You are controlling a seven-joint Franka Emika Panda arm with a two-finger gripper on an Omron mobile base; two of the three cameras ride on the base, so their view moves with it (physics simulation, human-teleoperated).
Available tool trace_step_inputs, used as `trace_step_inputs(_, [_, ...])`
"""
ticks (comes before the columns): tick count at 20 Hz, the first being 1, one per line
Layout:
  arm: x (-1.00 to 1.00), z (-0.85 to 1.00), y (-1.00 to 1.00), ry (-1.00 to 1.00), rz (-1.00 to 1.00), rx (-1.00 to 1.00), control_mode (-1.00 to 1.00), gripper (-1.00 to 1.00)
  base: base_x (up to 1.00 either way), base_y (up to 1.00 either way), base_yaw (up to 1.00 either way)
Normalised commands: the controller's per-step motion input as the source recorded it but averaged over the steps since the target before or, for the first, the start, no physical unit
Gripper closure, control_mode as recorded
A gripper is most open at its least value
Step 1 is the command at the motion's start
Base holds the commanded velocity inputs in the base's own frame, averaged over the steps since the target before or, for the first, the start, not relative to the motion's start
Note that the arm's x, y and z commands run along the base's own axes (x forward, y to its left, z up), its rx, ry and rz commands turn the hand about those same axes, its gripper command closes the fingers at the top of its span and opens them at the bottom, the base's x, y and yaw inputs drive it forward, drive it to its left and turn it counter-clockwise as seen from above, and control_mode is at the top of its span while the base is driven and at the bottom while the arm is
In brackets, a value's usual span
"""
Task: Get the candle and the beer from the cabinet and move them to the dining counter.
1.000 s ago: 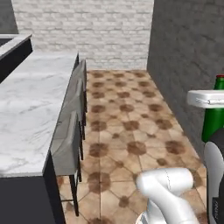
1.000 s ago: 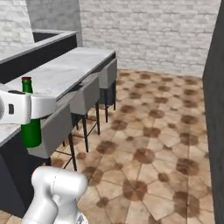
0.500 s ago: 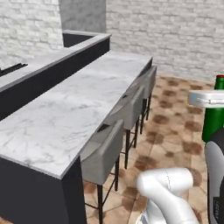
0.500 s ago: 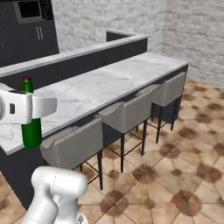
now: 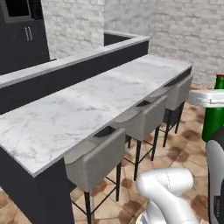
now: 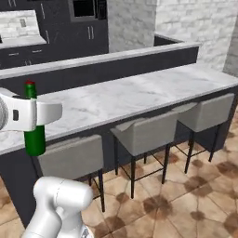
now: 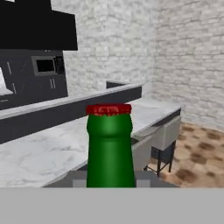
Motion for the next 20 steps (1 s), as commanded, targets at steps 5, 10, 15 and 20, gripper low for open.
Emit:
trace_step_inputs(5, [0.00, 0.00, 0.00, 0.00, 0.00, 0.00, 1.00, 1.00, 0.19, -0.71, 0.63])
trace_step_inputs(10, [0.00, 0.00, 0.00, 0.00, 0.00, 0.00, 1.00, 1.00, 0.26, -0.58, 0.68])
trace_step_inputs(15, [0.00, 0.00, 0.00, 0.00, 0.00, 0.00, 1.00, 1.00, 0.29, -0.69, 0.59])
trace_step_inputs(20, [0.00, 0.00, 0.00, 0.00, 0.00, 0.00, 1.00, 1.00, 0.34, -0.83, 0.46])
